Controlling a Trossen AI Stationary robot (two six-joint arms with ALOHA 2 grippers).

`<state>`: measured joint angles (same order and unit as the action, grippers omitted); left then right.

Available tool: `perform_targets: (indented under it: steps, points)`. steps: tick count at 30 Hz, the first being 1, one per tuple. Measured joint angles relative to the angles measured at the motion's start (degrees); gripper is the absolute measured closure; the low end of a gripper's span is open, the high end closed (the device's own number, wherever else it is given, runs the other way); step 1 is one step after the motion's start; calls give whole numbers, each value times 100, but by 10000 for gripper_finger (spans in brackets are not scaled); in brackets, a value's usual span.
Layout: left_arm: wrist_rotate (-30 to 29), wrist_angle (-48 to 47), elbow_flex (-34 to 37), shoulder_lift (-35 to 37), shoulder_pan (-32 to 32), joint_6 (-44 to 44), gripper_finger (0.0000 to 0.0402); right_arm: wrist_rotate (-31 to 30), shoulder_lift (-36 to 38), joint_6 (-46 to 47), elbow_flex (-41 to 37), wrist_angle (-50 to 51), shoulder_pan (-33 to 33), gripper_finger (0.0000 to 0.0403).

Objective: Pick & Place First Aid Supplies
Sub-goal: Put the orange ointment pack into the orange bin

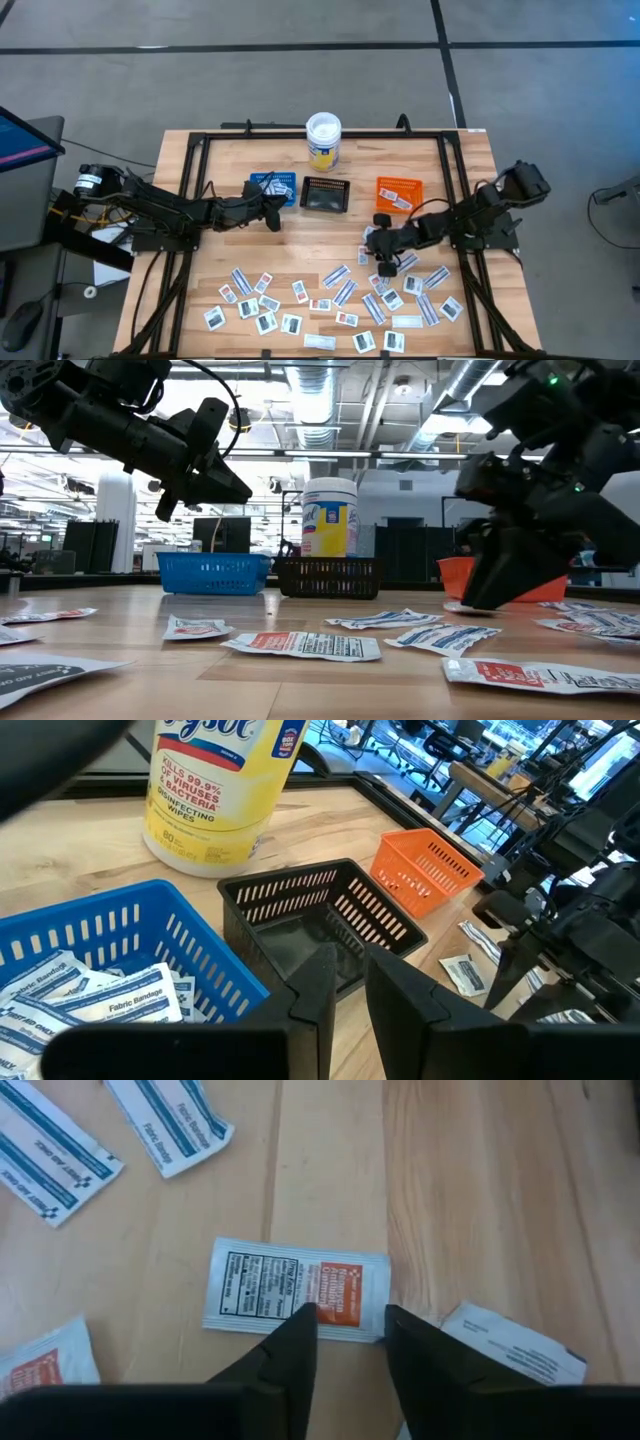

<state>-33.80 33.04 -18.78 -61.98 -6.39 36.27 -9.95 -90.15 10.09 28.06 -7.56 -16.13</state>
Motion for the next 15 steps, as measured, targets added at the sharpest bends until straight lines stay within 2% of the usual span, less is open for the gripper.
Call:
perform_targets:
  steps: [11, 15]
  points:
    - [0, 2, 2, 0, 0, 0, 345, 273, 248, 199, 68, 335, 219, 389]
    - [0, 0, 2, 0, 0, 0, 345, 289, 540, 199, 206, 933, 217, 398]
